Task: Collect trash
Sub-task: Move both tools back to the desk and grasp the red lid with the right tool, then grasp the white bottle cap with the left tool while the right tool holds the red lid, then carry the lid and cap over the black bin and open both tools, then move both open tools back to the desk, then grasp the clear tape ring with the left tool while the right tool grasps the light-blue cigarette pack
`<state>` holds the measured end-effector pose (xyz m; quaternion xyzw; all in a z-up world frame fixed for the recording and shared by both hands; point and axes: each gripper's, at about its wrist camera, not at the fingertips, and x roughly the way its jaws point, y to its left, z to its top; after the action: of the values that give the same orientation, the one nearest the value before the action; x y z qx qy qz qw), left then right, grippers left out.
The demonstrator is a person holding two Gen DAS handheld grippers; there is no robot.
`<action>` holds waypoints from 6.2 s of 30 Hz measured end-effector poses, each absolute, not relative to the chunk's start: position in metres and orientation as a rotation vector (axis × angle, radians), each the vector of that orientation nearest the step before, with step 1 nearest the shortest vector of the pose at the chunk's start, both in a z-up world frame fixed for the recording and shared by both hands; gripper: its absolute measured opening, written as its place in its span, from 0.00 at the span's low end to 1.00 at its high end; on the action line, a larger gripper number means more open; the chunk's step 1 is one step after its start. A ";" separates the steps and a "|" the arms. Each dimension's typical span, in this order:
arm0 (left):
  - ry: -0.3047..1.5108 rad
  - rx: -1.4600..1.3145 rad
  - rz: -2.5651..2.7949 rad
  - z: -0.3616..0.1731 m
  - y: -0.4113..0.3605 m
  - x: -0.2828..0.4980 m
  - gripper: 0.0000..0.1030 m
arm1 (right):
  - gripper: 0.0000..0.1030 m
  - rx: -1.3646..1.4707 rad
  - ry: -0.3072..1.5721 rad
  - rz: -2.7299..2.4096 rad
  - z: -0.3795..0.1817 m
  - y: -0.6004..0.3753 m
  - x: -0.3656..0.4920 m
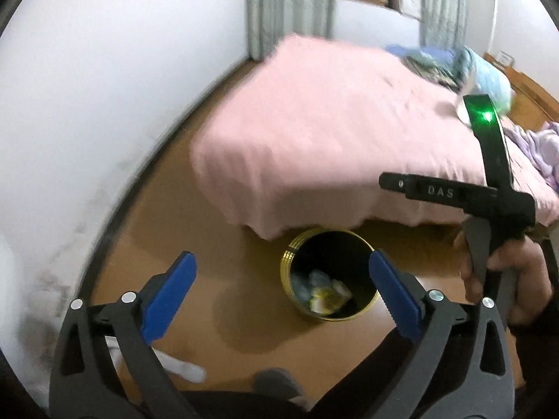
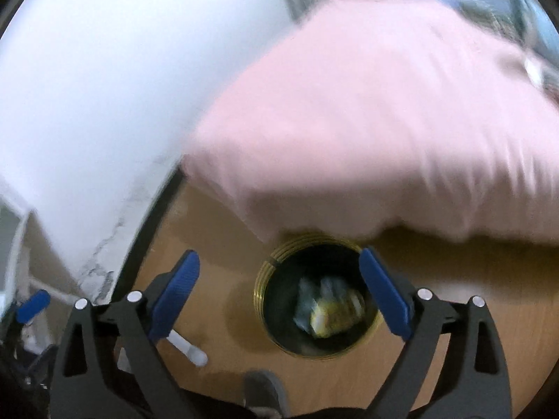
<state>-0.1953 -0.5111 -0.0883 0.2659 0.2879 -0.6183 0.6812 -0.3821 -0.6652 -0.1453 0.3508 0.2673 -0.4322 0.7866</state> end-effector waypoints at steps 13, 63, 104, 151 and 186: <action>0.692 0.399 -0.664 0.000 -0.187 0.030 0.94 | 0.89 0.280 0.662 0.008 -0.009 -0.390 -0.081; 0.805 0.133 -0.396 0.012 -0.062 0.201 0.30 | 0.18 0.083 0.639 0.114 0.045 -0.310 0.039; 0.905 0.739 -1.471 -0.263 -0.615 -0.240 0.30 | 0.18 0.998 0.807 -0.952 -0.297 -0.681 -0.419; 0.804 0.548 -1.379 -0.120 -0.521 -0.198 0.93 | 0.92 0.756 0.618 -0.936 -0.126 -0.646 -0.377; 0.888 0.089 -0.147 -0.019 0.111 0.202 0.94 | 0.82 -0.188 1.107 0.429 -0.053 -0.087 0.219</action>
<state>0.2016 0.1109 -0.0188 0.0431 0.4291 -0.0710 0.8994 0.2191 -0.0874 -0.0528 -0.0884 0.5206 0.2019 0.8249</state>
